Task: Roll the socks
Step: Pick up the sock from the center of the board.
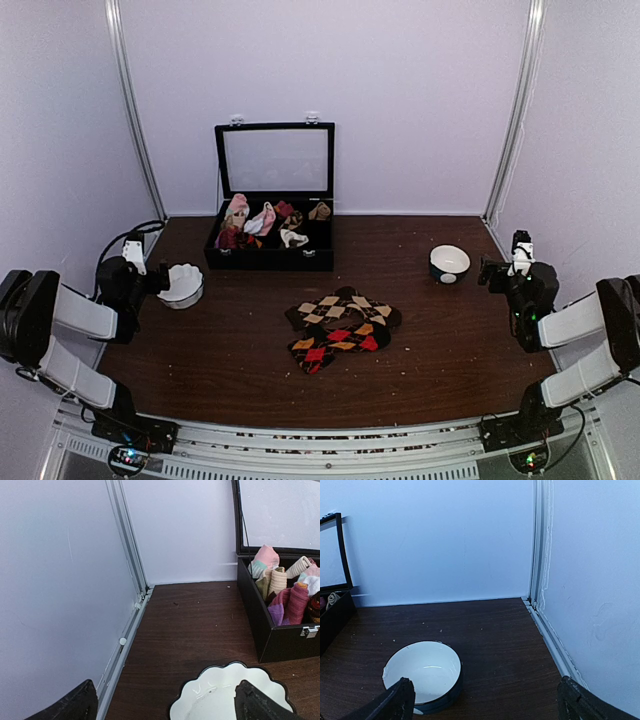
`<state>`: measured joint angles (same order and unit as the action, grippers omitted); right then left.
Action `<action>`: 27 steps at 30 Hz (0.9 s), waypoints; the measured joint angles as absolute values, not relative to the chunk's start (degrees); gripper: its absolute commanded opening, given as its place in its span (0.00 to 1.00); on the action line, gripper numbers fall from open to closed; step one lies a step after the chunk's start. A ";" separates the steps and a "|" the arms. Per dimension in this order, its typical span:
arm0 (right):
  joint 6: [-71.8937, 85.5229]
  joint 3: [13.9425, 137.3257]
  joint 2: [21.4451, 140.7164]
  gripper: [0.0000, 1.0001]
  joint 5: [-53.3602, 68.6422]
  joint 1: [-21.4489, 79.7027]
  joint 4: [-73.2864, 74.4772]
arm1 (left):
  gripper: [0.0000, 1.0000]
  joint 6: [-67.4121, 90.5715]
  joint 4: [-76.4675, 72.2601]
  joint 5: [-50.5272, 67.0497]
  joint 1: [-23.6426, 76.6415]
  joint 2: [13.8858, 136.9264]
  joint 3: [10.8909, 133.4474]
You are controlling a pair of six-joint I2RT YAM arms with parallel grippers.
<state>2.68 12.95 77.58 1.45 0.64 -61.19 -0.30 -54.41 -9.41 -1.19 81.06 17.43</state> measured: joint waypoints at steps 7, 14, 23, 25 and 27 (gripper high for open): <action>2.68 12.95 77.58 1.00 1.43 0.64 -61.17 | 0.98 -0.86 -54.35 -8.49 -1.19 81.06 17.47; 4.82 22.81 69.69 1.00 -7.05 0.84 -40.71 | 0.98 -1.30 -43.33 -6.15 -2.02 80.53 24.69; 17.72 47.42 62.00 1.00 -11.44 0.25 -9.63 | 0.98 -9.39 2.94 2.79 -2.33 84.84 66.67; 18.76 47.35 61.06 1.00 -9.23 1.08 -5.23 | 0.98 -11.44 9.21 5.48 -2.33 85.47 69.01; 18.41 47.44 61.12 1.00 -9.30 5.19 -0.91 | 0.98 -13.65 15.49 8.58 -2.31 85.52 68.99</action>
